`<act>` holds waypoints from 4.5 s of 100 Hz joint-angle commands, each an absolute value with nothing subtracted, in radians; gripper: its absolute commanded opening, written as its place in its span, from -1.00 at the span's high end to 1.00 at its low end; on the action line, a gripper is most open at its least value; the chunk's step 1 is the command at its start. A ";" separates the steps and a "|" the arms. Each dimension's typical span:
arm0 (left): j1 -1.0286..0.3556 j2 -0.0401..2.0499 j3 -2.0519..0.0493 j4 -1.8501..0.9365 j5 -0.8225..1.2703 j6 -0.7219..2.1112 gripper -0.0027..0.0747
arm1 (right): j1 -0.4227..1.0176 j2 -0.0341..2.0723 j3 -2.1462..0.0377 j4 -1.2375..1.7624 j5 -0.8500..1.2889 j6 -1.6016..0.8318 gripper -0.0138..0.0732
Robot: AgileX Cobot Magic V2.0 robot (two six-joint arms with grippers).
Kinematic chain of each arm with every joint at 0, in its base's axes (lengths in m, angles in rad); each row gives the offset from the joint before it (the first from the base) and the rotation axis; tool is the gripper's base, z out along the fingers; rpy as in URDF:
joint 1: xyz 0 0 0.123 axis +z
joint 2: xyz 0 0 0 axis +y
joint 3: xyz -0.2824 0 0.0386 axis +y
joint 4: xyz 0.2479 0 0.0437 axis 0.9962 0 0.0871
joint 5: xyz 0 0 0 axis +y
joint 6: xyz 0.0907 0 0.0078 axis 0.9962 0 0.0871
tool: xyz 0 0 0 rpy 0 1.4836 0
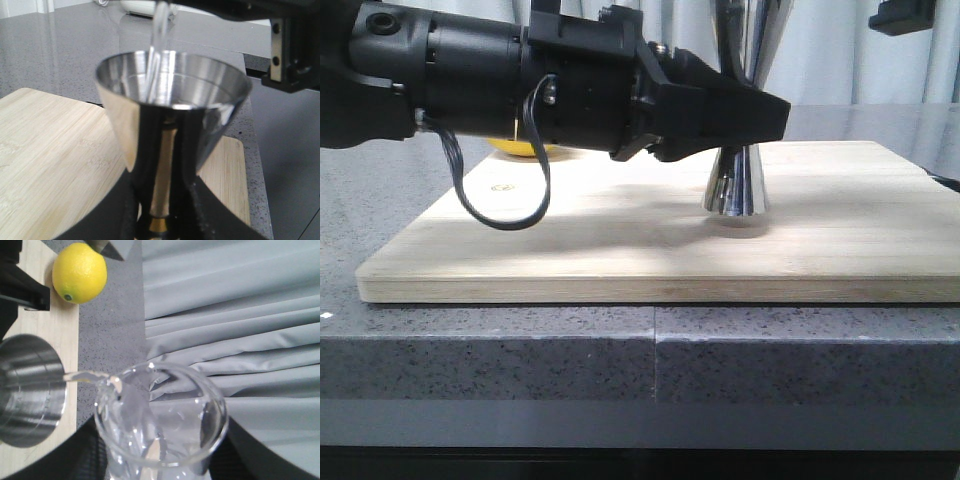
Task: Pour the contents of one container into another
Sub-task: 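Pour liquid from the beaker into the jigger cup, then keep tilting the beaker to empty it into the jigger, then tilt the beaker upright and move it back with the right gripper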
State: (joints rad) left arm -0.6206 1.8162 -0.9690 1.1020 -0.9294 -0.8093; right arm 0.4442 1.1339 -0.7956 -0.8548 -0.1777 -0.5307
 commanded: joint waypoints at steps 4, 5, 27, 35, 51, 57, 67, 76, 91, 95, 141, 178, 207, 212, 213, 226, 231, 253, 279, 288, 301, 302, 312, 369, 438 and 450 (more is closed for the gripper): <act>-0.621 1.757 -0.993 1.054 -0.986 -0.816 0.99 | 0.447 1.115 -0.834 -0.858 -0.218 -0.534 0.15; -0.621 1.757 -0.993 1.054 -0.986 -0.816 0.99 | 0.447 1.115 -0.834 -0.858 -0.218 -0.534 0.15; -0.621 1.757 -0.993 1.054 -0.982 -0.816 0.99 | 0.447 1.115 -0.834 -0.892 -0.218 -0.534 0.15; -0.621 1.757 -0.993 1.054 -0.981 -0.816 0.99 | 0.447 1.115 -0.834 -0.895 -0.215 -0.534 0.15; -0.621 1.757 -0.993 1.054 -0.981 -0.816 0.99 | 0.447 1.115 -0.834 -0.908 -0.214 -0.534 0.15; -0.621 1.757 -0.993 1.054 -0.981 -0.816 0.99 | 0.447 1.115 -0.834 -0.921 -0.214 -0.534 0.15; -0.621 1.757 -0.993 1.054 -0.981 -0.816 0.99 | 0.447 1.115 -0.834 -0.936 -0.214 -0.534 0.15; -0.621 1.757 -0.993 1.054 -0.981 -0.816 0.99 | 0.447 1.115 -0.834 -0.941 -0.209 -0.534 0.15; -0.621 1.757 -0.993 1.054 -0.981 -0.816 0.99 | 0.447 1.115 -0.834 -0.948 -0.201 -0.534 0.15; -0.621 1.757 -0.993 1.054 -0.981 -0.816 0.99 | 0.447 1.115 -0.834 -0.957 -0.201 -0.534 0.15; -0.621 1.757 -0.993 1.054 -0.981 -0.816 0.99 | 0.447 1.114 -0.834 -1.015 -0.190 -0.534 0.15; -0.621 1.757 -0.993 1.054 -0.981 -0.816 0.99 | 0.447 1.114 -0.834 -1.048 -0.189 -0.534 0.15; -0.621 1.757 -0.993 1.054 -0.981 -0.816 0.99 | 0.447 1.114 -0.834 -1.081 -0.188 -0.534 0.15; -0.621 1.757 -0.993 1.054 -0.981 -0.816 0.99 | 0.447 1.114 -0.834 -1.085 -0.188 -0.534 0.15; -0.621 1.757 -0.993 1.054 -0.981 -0.816 0.99 | 0.447 1.114 -0.834 -1.087 -0.188 -0.534 0.15; -0.621 1.757 -0.993 1.054 -0.981 -0.816 0.99 | 0.447 1.114 -0.834 -1.109 -0.184 -0.534 0.15; -0.621 1.757 -0.993 1.054 -0.981 -0.816 0.99 | 0.447 1.114 -0.834 -1.112 -0.184 -0.534 0.15; -0.621 1.757 -0.993 1.054 -0.981 -0.816 0.99 | 0.447 1.114 -0.834 -1.129 -0.170 -0.534 0.15; -0.621 1.757 -0.993 1.054 -0.981 -0.816 0.99 | 0.447 1.114 -0.834 -1.142 -0.167 -0.534 0.15; -0.621 1.757 -0.993 1.054 -0.981 -0.816 0.99 | 0.447 1.114 -0.834 -1.142 -0.167 -0.534 0.15; -0.621 1.757 -0.993 1.054 -0.981 -0.816 0.99 | 0.447 1.114 -0.834 -1.142 -0.167 -0.534 0.15; -0.621 1.757 -0.993 1.054 -0.981 -0.816 0.99 | 0.447 1.114 -0.834 -1.142 -0.167 -0.534 0.15; -0.621 1.757 -0.993 1.054 -0.981 -0.816 0.99 | 0.447 1.114 -0.834 -1.123 -0.167 -0.534 0.15; -0.621 1.757 -0.993 1.054 -0.981 -0.816 0.99 | 0.447 1.097 -0.834 -0.593 -0.145 -0.532 0.15; -0.621 1.757 -0.993 1.054 -0.981 -0.816 0.99 | 0.215 1.202 -0.790 0.064 -0.319 -0.491 0.15; -0.621 1.757 -0.993 1.054 -0.981 -0.816 0.99 | 0.215 1.274 -0.770 0.064 -0.398 -0.473 0.15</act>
